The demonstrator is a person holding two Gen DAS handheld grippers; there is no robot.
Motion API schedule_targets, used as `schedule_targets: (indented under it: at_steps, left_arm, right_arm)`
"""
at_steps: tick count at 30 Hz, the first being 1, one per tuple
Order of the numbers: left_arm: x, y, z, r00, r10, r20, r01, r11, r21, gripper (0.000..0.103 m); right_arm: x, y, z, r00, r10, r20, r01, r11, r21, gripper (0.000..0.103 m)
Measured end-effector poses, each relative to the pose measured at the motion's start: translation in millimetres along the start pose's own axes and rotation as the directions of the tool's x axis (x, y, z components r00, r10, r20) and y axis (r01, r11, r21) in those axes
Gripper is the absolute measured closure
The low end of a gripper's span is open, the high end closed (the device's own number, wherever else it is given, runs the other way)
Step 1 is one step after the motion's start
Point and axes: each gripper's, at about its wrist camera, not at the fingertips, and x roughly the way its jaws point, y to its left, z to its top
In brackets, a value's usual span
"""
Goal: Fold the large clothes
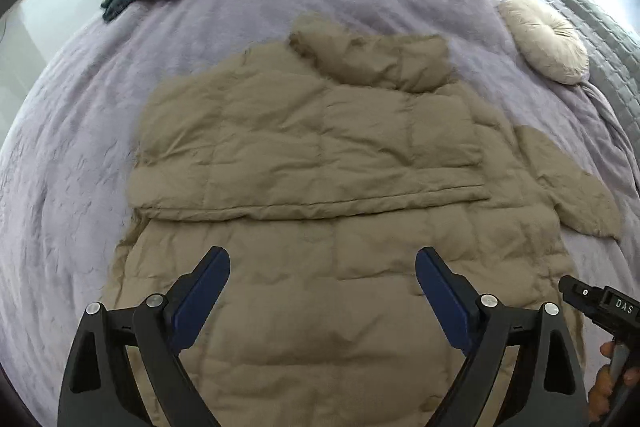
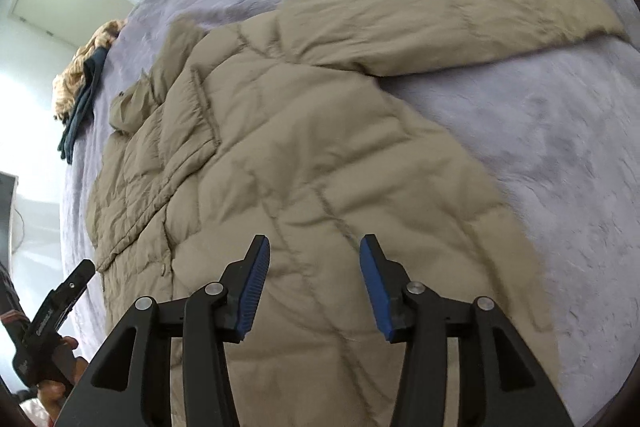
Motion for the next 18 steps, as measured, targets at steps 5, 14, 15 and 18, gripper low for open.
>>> schedule_targets:
  at_steps: [5,14,15,18]
  left_arm:
    - [8,-33,-1,0.999,-0.015,-0.046,0.017,0.999,0.047,0.008]
    - [16,-90,-4,0.996,-0.049,-0.075,0.057,0.992,0.115,0.000]
    - [18,-95,-5,0.995,-0.054,-0.088,0.064,0.991,0.121,0.000]
    - [26,-110,-6,0.991,-0.049,-0.128,0.066,0.989,0.134,0.000]
  right_arm:
    - [-13,-40,5,1.000,0.013,0.018,-0.015,0.996,0.087,0.046]
    - [-34,-127,43,0.993,0.053,0.109,-0.081,0.960,0.269,0.008]
    - [-36,-140,49,0.990,0.064,0.127,-0.100,0.949,0.298,0.005]
    - [-38,-166,63,0.985,0.064,0.163,-0.119,0.928,0.353,0.000]
